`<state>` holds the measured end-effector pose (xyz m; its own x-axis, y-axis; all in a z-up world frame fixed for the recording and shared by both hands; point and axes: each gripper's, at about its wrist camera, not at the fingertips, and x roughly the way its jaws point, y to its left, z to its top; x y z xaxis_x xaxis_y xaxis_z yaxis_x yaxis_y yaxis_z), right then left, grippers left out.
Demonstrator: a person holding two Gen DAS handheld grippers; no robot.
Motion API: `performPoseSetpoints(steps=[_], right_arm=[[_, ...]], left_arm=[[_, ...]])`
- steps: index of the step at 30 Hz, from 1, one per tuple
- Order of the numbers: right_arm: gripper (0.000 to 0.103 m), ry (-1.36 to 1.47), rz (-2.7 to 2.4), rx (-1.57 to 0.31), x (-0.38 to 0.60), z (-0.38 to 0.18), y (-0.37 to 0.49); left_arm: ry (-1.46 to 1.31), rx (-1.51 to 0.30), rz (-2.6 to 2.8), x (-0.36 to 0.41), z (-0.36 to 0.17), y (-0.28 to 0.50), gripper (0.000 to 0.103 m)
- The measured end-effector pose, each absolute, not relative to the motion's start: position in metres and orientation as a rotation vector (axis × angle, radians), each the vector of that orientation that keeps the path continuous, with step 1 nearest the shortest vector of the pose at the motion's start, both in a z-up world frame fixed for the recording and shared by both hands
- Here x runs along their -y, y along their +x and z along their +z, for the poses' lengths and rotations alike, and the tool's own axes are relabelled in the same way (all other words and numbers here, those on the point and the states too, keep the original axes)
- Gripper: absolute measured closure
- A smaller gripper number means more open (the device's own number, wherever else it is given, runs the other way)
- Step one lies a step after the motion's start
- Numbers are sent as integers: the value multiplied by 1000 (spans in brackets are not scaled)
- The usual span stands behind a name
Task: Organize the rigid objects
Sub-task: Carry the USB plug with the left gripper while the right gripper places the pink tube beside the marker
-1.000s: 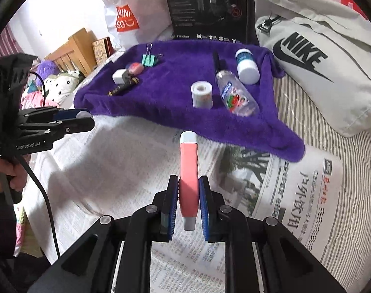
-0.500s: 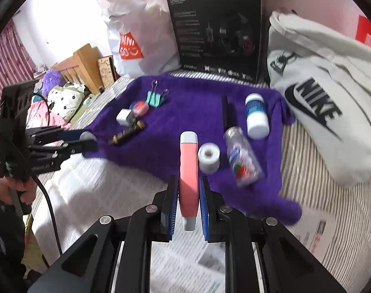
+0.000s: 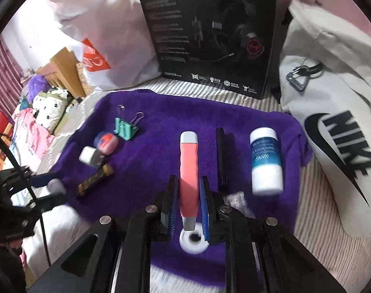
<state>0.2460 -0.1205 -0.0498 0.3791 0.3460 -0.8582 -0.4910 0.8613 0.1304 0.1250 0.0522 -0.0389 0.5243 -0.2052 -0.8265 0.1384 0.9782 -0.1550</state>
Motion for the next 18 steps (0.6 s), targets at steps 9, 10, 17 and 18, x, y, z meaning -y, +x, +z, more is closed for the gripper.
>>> performPoseSetpoints(steps=[9, 10, 17, 18], right_arm=[[86, -239, 473, -1106, 107, -87, 269], [86, -244, 471, -1107, 107, -88, 270], [86, -268, 451, -1101, 107, -94, 281], [86, -265, 451, -1100, 108, -94, 282]], left_arm=[[-59, -1009, -214, -57, -43, 130, 68], [-62, -1010, -213, -58, -43, 131, 68], [-67, -1015, -213, -57, -45, 138, 68], [-70, -1016, -214, -57, -45, 140, 68]])
